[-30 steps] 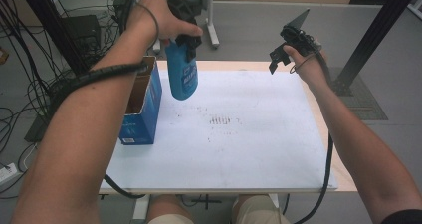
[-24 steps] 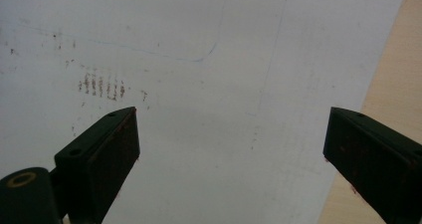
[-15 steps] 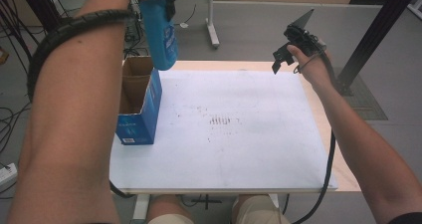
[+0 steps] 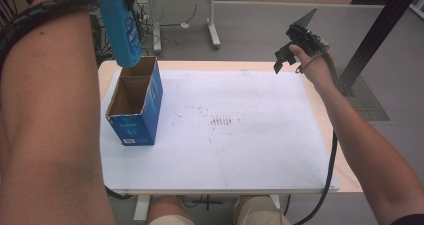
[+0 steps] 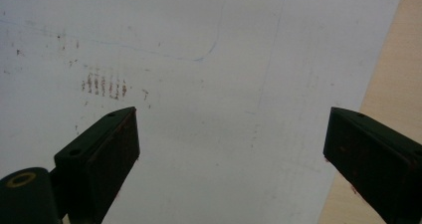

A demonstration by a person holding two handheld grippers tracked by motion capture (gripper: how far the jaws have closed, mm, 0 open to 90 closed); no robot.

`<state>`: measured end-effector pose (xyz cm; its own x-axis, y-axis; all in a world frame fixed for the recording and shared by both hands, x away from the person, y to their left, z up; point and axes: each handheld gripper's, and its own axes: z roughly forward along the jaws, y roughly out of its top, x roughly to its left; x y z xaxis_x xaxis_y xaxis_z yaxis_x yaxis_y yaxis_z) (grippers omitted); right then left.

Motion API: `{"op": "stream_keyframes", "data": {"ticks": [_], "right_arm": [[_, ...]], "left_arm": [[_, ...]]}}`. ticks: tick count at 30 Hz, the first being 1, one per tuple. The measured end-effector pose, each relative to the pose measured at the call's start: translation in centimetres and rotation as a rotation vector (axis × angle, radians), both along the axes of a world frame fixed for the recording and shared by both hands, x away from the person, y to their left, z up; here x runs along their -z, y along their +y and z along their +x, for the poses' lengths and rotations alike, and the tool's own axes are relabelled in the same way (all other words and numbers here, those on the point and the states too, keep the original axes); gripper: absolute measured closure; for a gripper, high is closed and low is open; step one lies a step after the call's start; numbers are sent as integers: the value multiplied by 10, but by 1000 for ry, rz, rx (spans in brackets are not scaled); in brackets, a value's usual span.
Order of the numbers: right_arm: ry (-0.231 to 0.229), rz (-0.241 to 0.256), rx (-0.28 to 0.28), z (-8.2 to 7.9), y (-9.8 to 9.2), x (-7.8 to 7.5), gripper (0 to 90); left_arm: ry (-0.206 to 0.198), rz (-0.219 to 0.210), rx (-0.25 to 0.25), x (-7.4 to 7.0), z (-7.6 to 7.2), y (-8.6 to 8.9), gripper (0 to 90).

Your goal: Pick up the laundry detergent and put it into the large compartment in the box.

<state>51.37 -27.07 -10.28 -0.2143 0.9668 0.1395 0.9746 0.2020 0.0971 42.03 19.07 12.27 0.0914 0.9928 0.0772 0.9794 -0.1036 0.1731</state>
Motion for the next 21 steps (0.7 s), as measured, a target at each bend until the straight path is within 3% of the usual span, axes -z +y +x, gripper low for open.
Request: {"op": "stream_keyframes", "data": {"ticks": [5, 21], "right_arm": [[4, -3, -2, 1, 3, 1, 74], [7, -14, -3, 2, 9, 4, 74]], "left_arm": [[-6, -1, -35, 4, -3, 12, 364], [17, -23, -56, 39, 4, 32, 364]]}}
